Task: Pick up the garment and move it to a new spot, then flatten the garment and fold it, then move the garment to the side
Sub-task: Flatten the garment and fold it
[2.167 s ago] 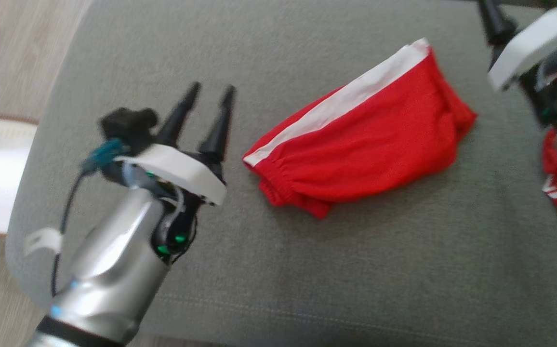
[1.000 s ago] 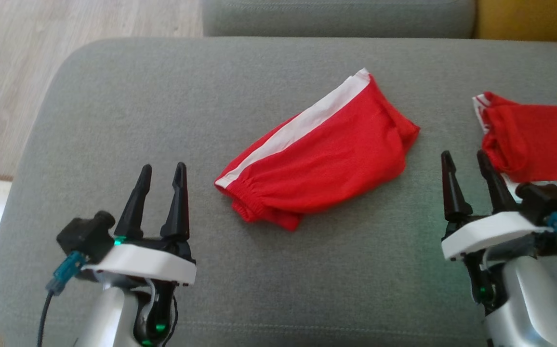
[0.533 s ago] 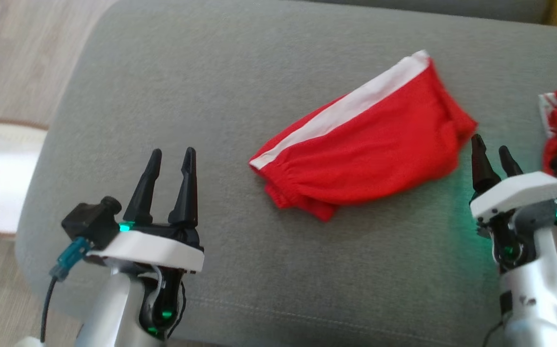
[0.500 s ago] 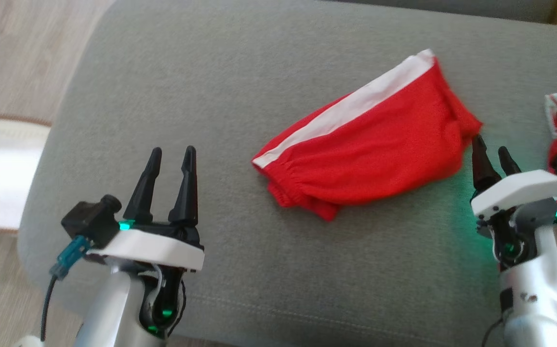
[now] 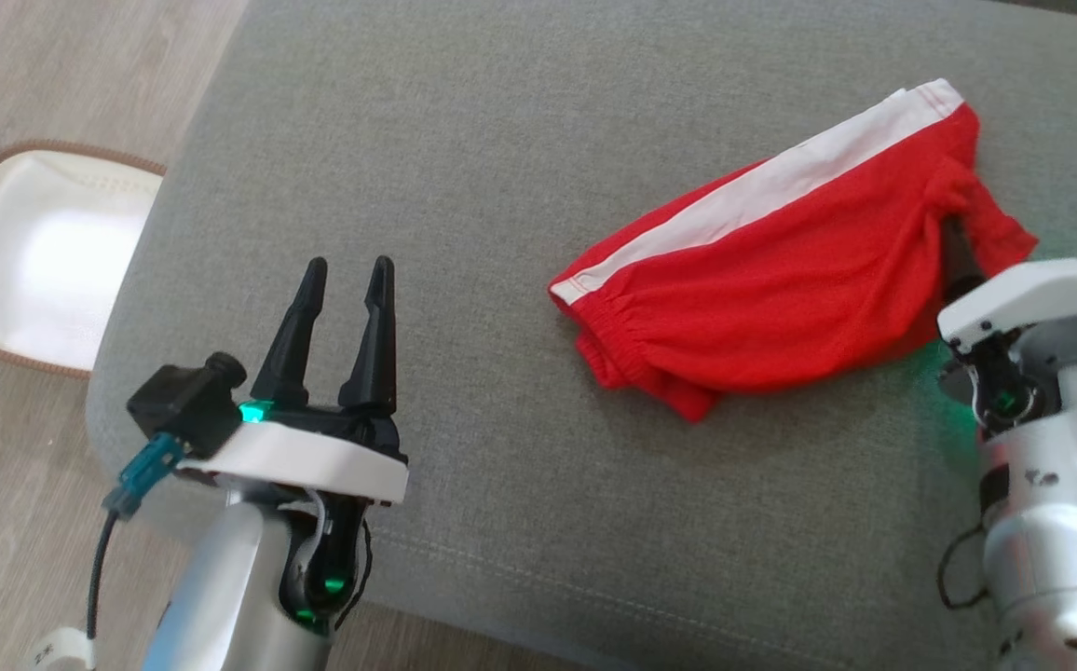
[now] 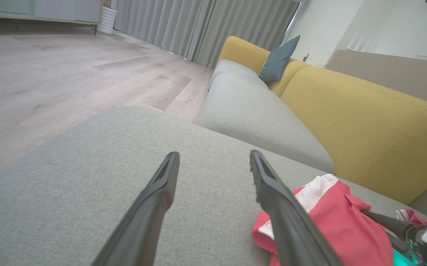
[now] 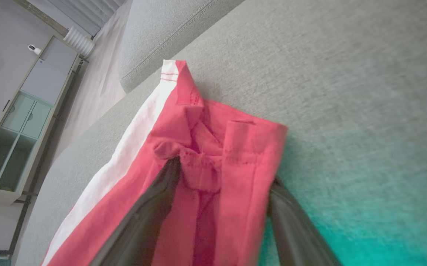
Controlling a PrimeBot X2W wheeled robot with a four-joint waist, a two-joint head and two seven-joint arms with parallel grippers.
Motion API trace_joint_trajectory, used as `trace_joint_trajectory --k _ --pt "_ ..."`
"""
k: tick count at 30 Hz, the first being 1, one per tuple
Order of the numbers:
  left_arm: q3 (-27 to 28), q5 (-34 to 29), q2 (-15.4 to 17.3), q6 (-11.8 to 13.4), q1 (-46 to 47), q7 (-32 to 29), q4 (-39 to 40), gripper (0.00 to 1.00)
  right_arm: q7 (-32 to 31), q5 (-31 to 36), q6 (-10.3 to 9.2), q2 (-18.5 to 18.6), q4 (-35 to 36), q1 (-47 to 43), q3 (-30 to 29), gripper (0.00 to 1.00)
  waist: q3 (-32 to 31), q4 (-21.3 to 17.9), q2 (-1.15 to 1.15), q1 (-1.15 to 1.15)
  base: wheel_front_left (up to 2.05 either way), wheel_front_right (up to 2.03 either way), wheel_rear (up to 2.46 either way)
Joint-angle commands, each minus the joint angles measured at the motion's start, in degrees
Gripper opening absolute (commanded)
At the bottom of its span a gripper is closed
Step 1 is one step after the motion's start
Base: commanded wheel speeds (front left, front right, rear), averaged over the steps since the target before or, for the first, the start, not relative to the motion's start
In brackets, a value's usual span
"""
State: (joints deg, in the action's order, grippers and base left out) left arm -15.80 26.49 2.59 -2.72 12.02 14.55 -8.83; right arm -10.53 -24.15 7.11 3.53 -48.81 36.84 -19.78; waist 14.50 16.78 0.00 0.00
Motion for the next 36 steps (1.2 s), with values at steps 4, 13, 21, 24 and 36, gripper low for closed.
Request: trace_joint_trajectory --k 4,13,21,24,36 --pt "1.4 0.6 0.3 0.4 2.3 0.4 2.3 1.00 0.1 1.3 0.37 -0.6 -2.6 3.1 0.6 1.00 0.6 0.6 0.00 0.00 0.00 0.00 0.00" --pt "1.0 0.8 0.3 0.6 2.3 0.4 1.8 1.00 2.9 0.9 0.37 -0.7 -7.5 6.4 3.3 1.00 0.8 0.6 0.00 0.00 0.00 0.00 0.00" --pt "1.3 1.0 0.3 0.7 2.7 0.4 1.4 1.00 5.9 1.7 0.37 -0.7 -10.1 8.2 5.7 0.00 0.7 -0.4 0.00 0.00 0.00 0.00 0.00" --pt "1.5 1.0 0.3 0.7 2.4 0.4 1.2 1.00 7.7 1.5 0.37 -0.7 -10.3 8.3 5.4 0.00 0.0 -1.1 0.00 0.00 0.00 0.00 0.00" --pt "2.3 0.4 0.3 0.6 0.2 0.4 0.7 1.00 14.0 -1.0 0.37 -0.7 -7.9 2.9 2.6 0.00 -4.9 -6.6 0.00 0.00 0.00 0.00 0.00"
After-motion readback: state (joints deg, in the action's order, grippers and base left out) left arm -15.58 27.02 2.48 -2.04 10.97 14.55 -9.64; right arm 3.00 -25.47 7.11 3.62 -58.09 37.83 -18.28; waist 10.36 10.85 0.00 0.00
